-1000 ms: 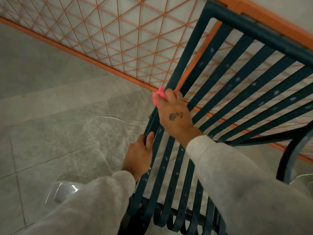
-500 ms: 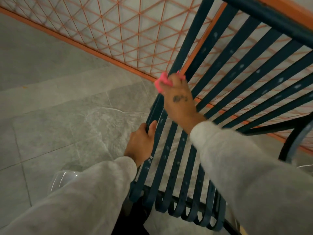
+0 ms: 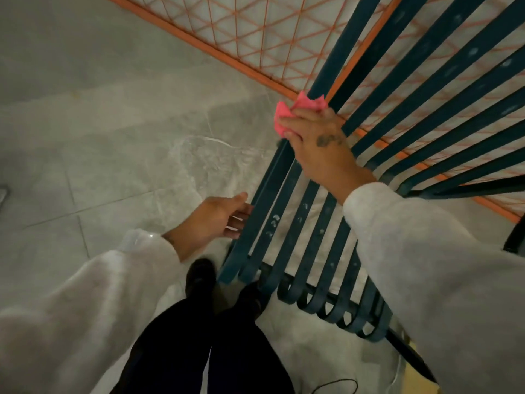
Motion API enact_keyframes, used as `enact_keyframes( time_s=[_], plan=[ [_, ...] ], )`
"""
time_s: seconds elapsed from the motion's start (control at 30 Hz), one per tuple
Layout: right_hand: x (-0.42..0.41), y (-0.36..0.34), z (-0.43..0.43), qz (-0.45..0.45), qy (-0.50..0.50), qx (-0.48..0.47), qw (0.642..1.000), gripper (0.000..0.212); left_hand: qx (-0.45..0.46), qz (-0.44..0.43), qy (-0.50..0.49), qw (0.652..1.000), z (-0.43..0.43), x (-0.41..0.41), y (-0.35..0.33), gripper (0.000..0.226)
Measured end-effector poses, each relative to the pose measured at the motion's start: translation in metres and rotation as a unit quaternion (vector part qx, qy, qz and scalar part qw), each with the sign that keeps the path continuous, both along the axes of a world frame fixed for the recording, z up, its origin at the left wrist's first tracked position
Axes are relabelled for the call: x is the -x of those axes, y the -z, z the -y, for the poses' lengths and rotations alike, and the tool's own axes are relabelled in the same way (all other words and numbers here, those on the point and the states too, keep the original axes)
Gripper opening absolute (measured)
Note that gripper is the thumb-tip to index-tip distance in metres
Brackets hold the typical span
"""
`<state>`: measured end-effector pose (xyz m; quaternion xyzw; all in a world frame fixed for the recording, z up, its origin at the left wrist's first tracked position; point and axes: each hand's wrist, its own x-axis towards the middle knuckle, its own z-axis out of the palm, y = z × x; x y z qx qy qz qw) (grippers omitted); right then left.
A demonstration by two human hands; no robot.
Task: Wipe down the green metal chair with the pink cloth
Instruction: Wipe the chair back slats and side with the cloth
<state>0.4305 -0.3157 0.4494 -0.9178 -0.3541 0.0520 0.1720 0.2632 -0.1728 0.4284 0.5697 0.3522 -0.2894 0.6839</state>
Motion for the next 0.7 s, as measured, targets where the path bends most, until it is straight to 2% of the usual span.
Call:
enact_keyframes(
  time_s=[0.13, 0.2, 0.3, 0.4, 0.5, 0.57, 0.7],
  plan=[
    [0.08, 0.002, -0.009, -0.049, -0.016, 0.043, 0.998, 0.021, 0.027, -0.011, -0.01, 1.0, -0.006, 0.029, 0.004, 0.046],
    [0.119, 0.0, -0.01, -0.053, -0.058, 0.051, 0.996, 0.014, 0.042, -0.036, -0.017, 0.998, -0.011, 0.041, 0.008, 0.039],
    [0.144, -0.01, -0.007, -0.094, -0.148, 0.092, 0.98, 0.027, 0.052, -0.065, 0.058, 0.995, -0.027, 0.056, 0.015, 0.029],
    [0.112, -0.016, 0.0, -0.142, -0.178, 0.1, 0.969, 0.035, 0.085, -0.068, 0.107, 0.988, -0.036, 0.066, 0.016, 0.032],
    [0.057, -0.006, 0.006, -0.047, -0.135, 0.152, 0.978, 0.028, 0.064, -0.063, 0.108, 0.99, -0.032, 0.066, 0.015, 0.031],
    [0.044, -0.002, 0.002, -0.03, -0.076, 0.154, 0.985, 0.035, 0.056, -0.063, 0.088, 0.993, -0.03, 0.071, 0.017, 0.03],
    [0.097, 0.007, -0.003, -0.018, -0.078, 0.121, 0.989, 0.036, 0.084, -0.063, 0.02, 0.994, -0.034, 0.081, 0.02, 0.05]
  ],
)
